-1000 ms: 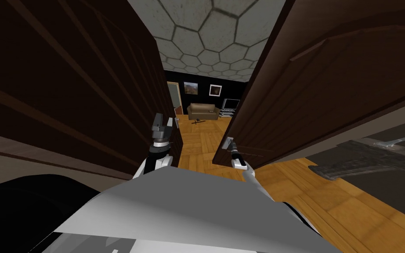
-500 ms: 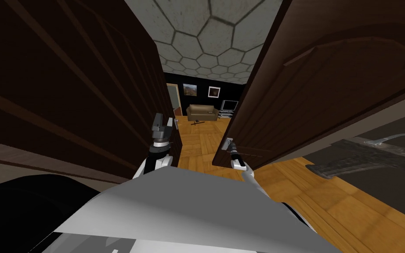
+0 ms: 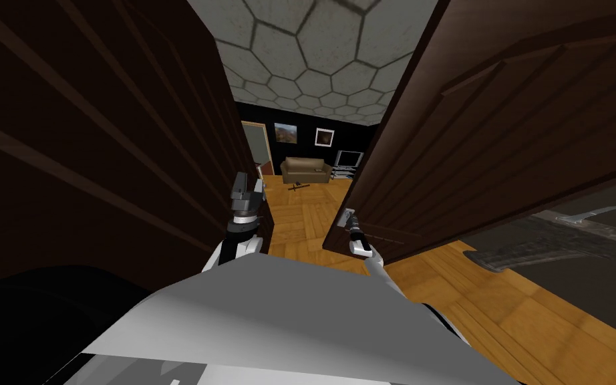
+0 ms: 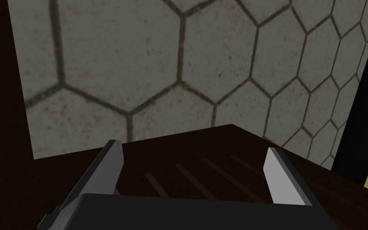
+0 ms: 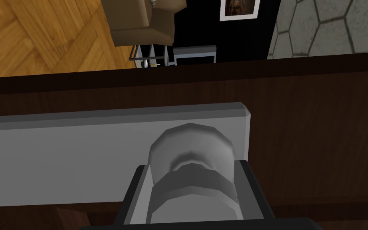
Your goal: Push the door open
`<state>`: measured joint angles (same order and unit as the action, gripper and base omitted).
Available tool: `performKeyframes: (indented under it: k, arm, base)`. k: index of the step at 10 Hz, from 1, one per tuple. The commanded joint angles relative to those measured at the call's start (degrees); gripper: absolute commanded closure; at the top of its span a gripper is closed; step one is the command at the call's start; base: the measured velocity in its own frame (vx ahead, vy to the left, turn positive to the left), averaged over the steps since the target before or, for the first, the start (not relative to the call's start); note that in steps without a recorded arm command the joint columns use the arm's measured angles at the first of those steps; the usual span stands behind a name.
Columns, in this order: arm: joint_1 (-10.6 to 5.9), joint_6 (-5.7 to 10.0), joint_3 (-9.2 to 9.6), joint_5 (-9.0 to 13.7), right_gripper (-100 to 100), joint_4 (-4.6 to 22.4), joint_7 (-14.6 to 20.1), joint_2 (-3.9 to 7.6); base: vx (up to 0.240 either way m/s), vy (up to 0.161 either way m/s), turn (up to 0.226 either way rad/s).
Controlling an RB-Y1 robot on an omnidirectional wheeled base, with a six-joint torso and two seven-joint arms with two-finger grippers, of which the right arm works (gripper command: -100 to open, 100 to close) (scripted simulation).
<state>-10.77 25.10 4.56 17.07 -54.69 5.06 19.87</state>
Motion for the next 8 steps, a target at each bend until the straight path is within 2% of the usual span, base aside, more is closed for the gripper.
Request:
performKeyframes:
  k: [1,8]
  arm:
    - [-0.47,-0.19,-1.78,0.0,100,0.1,-1.1,-0.23]
    - [-2.35,-1.05,-6.26,-0.3,100,1.6,-4.9,-3.4]
  base:
    - [0.192,0.043,-0.086]
    - [0.173,0.046,-0.094]
